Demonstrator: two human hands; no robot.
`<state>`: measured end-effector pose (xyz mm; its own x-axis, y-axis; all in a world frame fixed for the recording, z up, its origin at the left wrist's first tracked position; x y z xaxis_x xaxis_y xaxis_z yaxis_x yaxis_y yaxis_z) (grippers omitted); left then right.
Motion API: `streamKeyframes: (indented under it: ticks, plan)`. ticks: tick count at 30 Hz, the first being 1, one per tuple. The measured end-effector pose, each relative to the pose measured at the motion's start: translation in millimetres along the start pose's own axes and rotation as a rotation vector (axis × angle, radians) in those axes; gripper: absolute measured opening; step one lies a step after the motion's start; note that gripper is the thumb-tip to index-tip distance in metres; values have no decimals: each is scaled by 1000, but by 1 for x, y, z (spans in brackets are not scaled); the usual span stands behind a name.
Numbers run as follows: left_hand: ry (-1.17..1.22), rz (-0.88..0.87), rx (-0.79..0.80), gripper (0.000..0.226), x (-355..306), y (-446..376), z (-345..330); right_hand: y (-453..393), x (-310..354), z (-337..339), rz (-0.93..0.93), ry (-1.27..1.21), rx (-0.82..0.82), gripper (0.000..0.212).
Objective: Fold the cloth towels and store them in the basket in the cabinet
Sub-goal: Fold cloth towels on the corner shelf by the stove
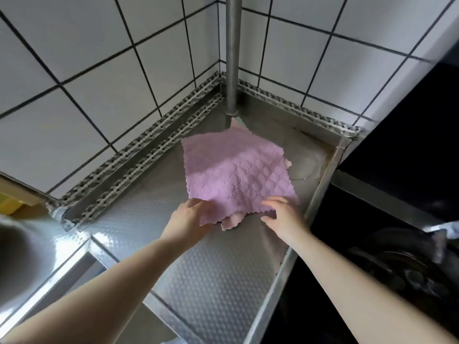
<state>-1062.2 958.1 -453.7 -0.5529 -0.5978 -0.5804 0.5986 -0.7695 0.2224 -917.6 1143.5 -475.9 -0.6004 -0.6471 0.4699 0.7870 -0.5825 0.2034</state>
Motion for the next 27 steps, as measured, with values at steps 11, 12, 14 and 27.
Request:
streamKeyframes:
  ticks: [11,12,14,27]
  plan:
    - [-148,-160,-116,20,7,-11,-2,-6,9,9,164,233,-271,18]
    - [-136,-161,-114,19,6,-11,-1,-6,10,9,168,249,-280,18]
    - [-94,-145,-122,16,5,-12,2,-5,11,11,138,294,-288,19]
    - [2,-177,-308,10,-44,-26,83,-5,46,97,31,21,-358,14]
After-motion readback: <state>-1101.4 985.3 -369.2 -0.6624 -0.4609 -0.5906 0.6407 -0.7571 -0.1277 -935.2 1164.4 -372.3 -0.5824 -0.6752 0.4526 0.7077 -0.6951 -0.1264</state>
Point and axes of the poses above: each hand's wrist, its own y-axis away from the middle knuckle, its own z-axis out of the back of the hand, x = y × z, the point moved 6 cm from there along -y, towards the middle knuckle, and after that the axes turned 5 degrees about y, right-handed, at the moved point
